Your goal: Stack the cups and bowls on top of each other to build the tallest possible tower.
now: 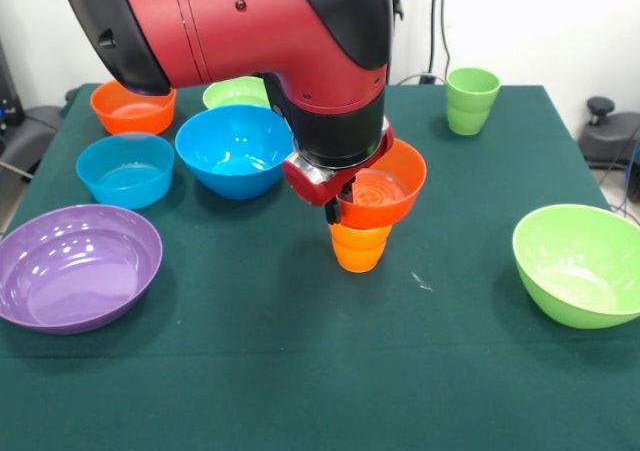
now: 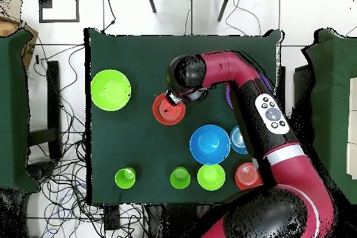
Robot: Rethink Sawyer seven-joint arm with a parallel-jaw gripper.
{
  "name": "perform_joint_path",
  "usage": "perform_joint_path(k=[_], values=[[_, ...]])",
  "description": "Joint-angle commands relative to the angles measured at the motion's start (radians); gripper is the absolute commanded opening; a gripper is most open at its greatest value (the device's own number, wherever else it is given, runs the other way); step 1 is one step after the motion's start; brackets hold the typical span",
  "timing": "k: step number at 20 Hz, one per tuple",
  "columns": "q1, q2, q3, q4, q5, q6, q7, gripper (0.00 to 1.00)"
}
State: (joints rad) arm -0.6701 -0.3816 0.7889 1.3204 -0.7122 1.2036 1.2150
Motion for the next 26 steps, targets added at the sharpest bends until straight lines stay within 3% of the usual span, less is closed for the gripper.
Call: perform_joint_path(k=[1, 13, 26], values=[[0.011, 0.041, -0.015, -0.022, -0.124, -0.089, -0.336, 0.00], [0.018, 0.006, -0.009, -0.044, -0.120, -0.049, -0.355, 0.00], [0.015, 0.021, -0.002, -0.084, -0.117, -0.019, -0.417, 0.00]])
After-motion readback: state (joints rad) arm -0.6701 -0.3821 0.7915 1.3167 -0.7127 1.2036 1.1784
